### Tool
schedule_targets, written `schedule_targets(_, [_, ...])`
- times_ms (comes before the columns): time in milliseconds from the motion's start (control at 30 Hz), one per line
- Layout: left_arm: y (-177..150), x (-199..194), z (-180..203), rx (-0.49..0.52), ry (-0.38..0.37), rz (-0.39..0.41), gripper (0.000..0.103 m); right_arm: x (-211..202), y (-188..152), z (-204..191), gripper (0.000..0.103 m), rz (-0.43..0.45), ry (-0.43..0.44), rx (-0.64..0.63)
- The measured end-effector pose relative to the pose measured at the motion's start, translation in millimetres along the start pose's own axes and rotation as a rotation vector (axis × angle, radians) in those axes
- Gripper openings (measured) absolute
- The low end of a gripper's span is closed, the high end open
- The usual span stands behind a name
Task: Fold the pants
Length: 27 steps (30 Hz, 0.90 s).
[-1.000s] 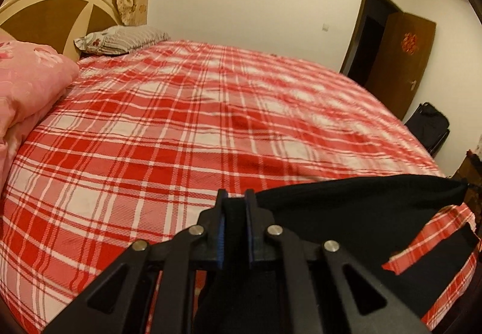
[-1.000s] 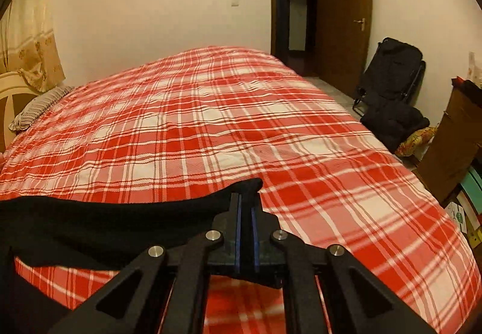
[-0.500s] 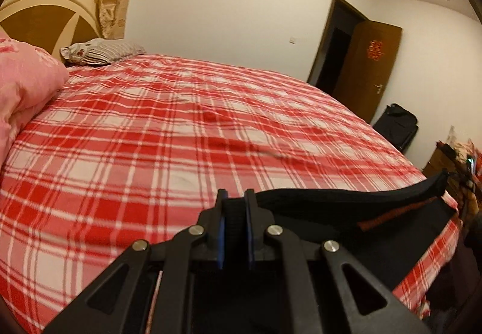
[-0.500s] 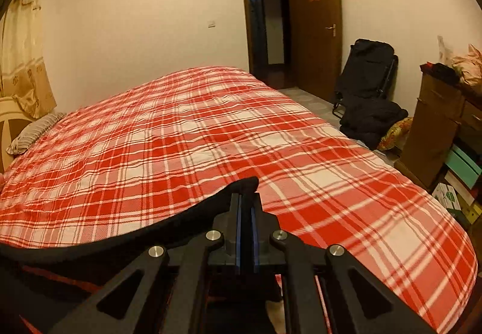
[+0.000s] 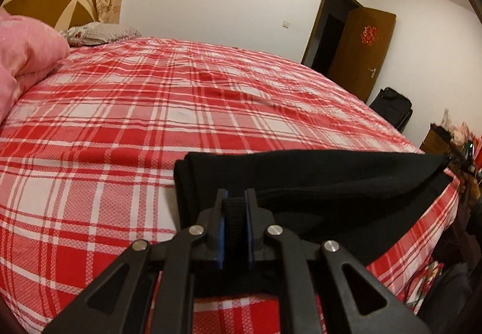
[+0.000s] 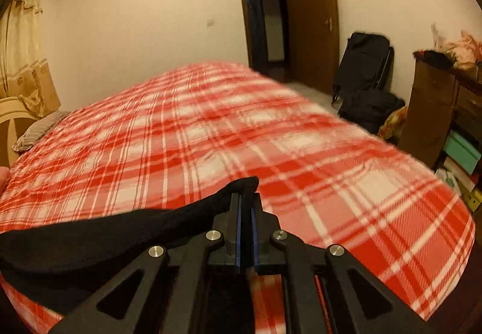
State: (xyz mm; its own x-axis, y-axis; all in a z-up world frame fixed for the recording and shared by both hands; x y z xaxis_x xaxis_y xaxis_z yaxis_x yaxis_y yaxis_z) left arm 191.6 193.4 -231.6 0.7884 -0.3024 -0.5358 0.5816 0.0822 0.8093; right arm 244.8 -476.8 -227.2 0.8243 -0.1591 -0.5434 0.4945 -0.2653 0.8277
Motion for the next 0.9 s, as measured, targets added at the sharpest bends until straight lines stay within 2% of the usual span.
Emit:
schedule_targets(33, [-1.0, 0.2, 1.4, 0.027, 0.013, -0.002, 0.012, -2.5, -2.8, 1.9, 0.006, -0.002, -0.007, -0.004])
schedule_targets(67, [-2.4, 0.2, 1.7, 0.048, 0.021, -0.003, 0.012, -5.7, -6.8, 3.7, 0.013, -0.013, -0.010, -0.006])
schedule_targets(100, [-3.3, 0.1, 3.0, 0.068, 0.028, -0.005, 0.012, -9.5, -11.0, 8.0, 0.031, -0.032, -0.024, 0.005])
schedule_targets(167, [-4.1, -1.3, 3.4, 0.085, 0.035, -0.005, 0.012, -21.2, -13.0, 16.6, 0.055, -0.026, -0.065, 0.025])
schedule_targets(233, [-4.3, -1.8, 4.9, 0.112, 0.046, -0.004, 0.012, -39.5, -9.5, 21.3, 0.055, 0.004, -0.090, 0.046])
schedule_targets(300, [-4.5, -1.8, 6.9, 0.130, 0.052, -0.004, 0.012, -65.0, -0.7, 16.1, 0.055, 0.050, -0.154, 0.023])
schedule_targets(400, [-4.8, -2.2, 8.0, 0.134, 0.053, -0.002, 0.012, -85.2, 3.5, -31.1, 0.055, 0.065, -0.104, -0.047])
schedule_targets(467, [-4.4, -1.7, 7.7, 0.130, 0.056, -0.001, 0.012, -83.4, -6.0, -91.1, 0.055, 0.032, -0.046, -0.179])
schedule_targets(533, [-3.5, -1.0, 7.8, 0.128, 0.058, 0.000, 0.012, -76.4, -25.6, -155.6, 0.055, 0.004, 0.037, -0.317])
schedule_targets(600, [-2.7, -2.3, 8.6, 0.127, 0.058, 0.003, 0.012, -62.2, -65.2, -234.8, 0.055, -0.067, 0.171, -0.462])
schedule_targets(700, [-1.7, -3.3, 9.2, 0.128, 0.057, 0.005, 0.012, -45.7, -121.5, -316.2, 0.055, -0.133, 0.279, -0.659])
schedule_targets(800, [-1.2, -3.0, 9.9, 0.140, 0.061, 0.002, 0.012, -36.6, -164.9, -364.2, 0.055, -0.162, 0.325, -0.839])
schedule_targets(900, [-1.3, -1.7, 9.5, 0.149, 0.062, 0.000, 0.012, -31.9, -186.9, -389.1, 0.055, -0.157, 0.334, -0.940])
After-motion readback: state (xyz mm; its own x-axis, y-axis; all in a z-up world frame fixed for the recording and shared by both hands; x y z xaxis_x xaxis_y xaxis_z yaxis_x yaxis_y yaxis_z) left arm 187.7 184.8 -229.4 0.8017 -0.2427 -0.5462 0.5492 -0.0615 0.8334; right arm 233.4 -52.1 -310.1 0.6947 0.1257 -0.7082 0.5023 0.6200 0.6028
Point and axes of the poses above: each gripper's, at about its wrist camera, not at the fingertips, and x roughly the way its jaws point, z to its right, y to its top, the point moved 10 cm from there along x, roughly the way its jaws point, and after that the axes turned 3 degrees about z, right-handed, at the moved point
